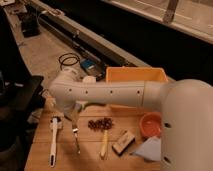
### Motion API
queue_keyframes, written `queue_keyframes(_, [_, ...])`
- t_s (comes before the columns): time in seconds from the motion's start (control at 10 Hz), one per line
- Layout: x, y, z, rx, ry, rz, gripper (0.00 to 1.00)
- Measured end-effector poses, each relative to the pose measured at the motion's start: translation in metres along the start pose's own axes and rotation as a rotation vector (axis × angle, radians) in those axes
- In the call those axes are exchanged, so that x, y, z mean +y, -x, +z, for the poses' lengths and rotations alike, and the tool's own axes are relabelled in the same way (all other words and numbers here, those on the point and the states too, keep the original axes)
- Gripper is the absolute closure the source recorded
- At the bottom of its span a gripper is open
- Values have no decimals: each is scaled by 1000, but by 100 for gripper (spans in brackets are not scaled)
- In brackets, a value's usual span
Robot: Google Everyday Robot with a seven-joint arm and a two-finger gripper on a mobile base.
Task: Wipe red bowl with brush
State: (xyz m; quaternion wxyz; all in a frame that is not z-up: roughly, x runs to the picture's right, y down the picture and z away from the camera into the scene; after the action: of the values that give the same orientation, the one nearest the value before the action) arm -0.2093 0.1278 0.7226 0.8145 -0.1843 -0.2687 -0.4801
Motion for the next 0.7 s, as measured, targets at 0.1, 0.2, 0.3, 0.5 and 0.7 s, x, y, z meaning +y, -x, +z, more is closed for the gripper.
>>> queue_keyframes(0.1, [1, -2, 0, 4, 0, 3, 20])
queue_keyframes(0.2, [1, -2, 0, 3, -1, 2, 20])
queue_keyframes(0.3, [1, -1, -1, 3, 3, 1, 20])
queue_keyframes(0.5, [1, -6, 3, 12, 29, -3, 20])
queue_keyframes(0.7, [-5, -8, 27, -14, 49, -32, 20])
